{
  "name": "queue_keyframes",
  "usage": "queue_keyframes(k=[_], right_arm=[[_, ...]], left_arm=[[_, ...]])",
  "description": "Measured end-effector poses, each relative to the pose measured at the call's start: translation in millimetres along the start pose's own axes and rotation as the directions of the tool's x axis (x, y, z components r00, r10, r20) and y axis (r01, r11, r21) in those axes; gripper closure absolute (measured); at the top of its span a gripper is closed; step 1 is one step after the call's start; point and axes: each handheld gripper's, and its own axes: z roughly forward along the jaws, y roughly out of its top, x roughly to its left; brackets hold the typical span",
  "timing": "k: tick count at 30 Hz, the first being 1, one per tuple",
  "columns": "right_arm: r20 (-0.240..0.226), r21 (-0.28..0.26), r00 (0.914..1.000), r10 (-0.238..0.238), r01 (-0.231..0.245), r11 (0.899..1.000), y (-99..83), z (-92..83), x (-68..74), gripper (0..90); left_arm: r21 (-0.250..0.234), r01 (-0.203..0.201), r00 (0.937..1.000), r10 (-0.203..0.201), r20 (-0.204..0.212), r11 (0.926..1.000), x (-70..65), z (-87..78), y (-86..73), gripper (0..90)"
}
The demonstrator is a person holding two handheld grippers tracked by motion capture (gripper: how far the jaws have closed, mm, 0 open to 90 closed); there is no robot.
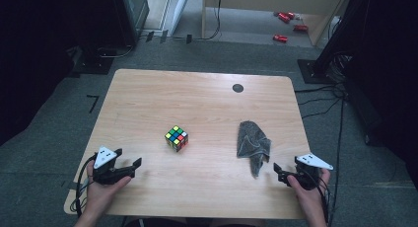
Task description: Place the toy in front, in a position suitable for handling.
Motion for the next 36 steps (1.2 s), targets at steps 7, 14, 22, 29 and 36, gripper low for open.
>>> queue_keyframes(k=[7,14,22,29,36], right_arm=[[0.026,0.06,0.9993,0.025,-0.027,0.998,-21.0,-5.3,-10.2,10.8],[0.083,0.073,0.9959,-0.034,0.028,0.997,-26.3,-2.3,-4.4,10.2],[0.085,0.078,0.9959,-0.029,0.023,0.997,-25.2,-0.4,-3.6,8.2],[0.105,0.086,0.9944,-0.013,0.004,0.996,-24.1,1.6,-3.3,2.3],[0.147,0.094,0.9889,0.021,-0.035,0.995,-22.8,4.1,-1.5,0.0]], left_arm=[[0.063,0.033,0.9963,-0.027,-0.082,0.9975,12.6,-7.9,-12.9,16.3],[0.177,-0.032,0.99,0.056,-0.13,0.9837,5.5,3.5,-13.5,16.4],[0.18,-0.03,0.9914,0.052,-0.12,0.9832,5.7,4.3,-13.1,16.1],[0.184,-0.035,0.9922,0.056,-0.111,0.9823,5.4,5.3,-12.6,13.8],[0.188,-0.036,0.9918,0.058,-0.114,0.9816,4.5,5.9,-12.4,12.9]])
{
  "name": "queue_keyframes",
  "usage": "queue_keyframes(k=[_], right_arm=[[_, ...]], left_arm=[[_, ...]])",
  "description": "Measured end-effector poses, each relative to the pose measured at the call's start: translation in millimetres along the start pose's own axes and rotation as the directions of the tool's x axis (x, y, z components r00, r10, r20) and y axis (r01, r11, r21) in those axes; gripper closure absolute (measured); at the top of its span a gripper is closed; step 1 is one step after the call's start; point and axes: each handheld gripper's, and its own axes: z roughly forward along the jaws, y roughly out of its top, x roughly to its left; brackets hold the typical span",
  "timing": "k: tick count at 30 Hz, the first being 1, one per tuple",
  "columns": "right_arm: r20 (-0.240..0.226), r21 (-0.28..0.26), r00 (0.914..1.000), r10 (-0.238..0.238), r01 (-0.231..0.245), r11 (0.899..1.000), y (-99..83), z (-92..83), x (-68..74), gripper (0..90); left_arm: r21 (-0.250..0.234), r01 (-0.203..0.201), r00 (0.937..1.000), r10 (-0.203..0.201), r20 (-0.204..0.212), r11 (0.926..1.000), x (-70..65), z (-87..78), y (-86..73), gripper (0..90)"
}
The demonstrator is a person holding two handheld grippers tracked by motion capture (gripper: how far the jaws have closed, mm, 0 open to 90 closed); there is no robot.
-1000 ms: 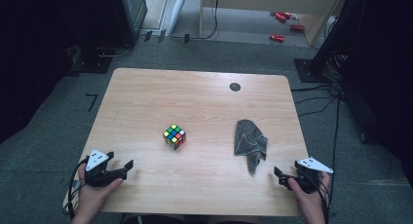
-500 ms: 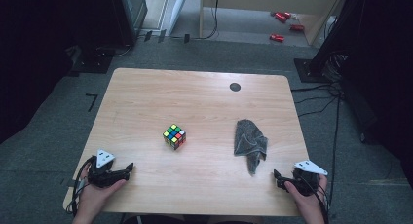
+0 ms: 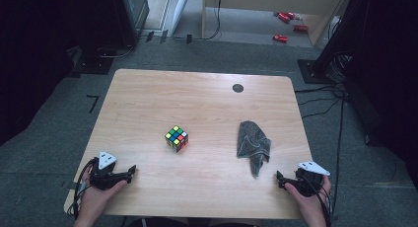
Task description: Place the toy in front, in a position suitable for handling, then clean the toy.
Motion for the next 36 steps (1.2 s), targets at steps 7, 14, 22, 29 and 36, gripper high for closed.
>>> queue_keyframes(k=[7,14,22,29,36], right_arm=[[-0.004,-0.001,1.0,-0.003,0.003,1.0,0.2,0.3,-0.8,0.0],[-0.004,-0.001,1.0,-0.003,0.003,1.0,0.2,0.3,-0.8,0.0],[-0.004,-0.002,1.0,-0.003,0.003,1.0,-0.1,0.0,-0.8,0.0],[-0.005,-0.002,1.0,-0.005,0.005,1.0,-0.2,-0.1,-0.9,0.0],[-0.004,-0.002,1.0,-0.005,0.005,1.0,-0.2,-0.1,-0.9,0.0]], left_arm=[[0.002,0.004,1.0,-0.004,-0.002,1.0,-0.3,1.8,1.7,11.5],[0.002,0.004,1.0,-0.004,-0.003,1.0,-0.3,1.7,1.6,11.7],[0.002,0.003,1.0,-0.003,-0.002,1.0,-0.3,1.6,1.5,11.9],[-0.001,0.003,1.0,-0.003,-0.001,1.0,-0.5,0.6,0.5,12.8],[-0.001,0.003,1.0,-0.003,-0.002,1.0,-0.5,0.6,0.4,12.8]])
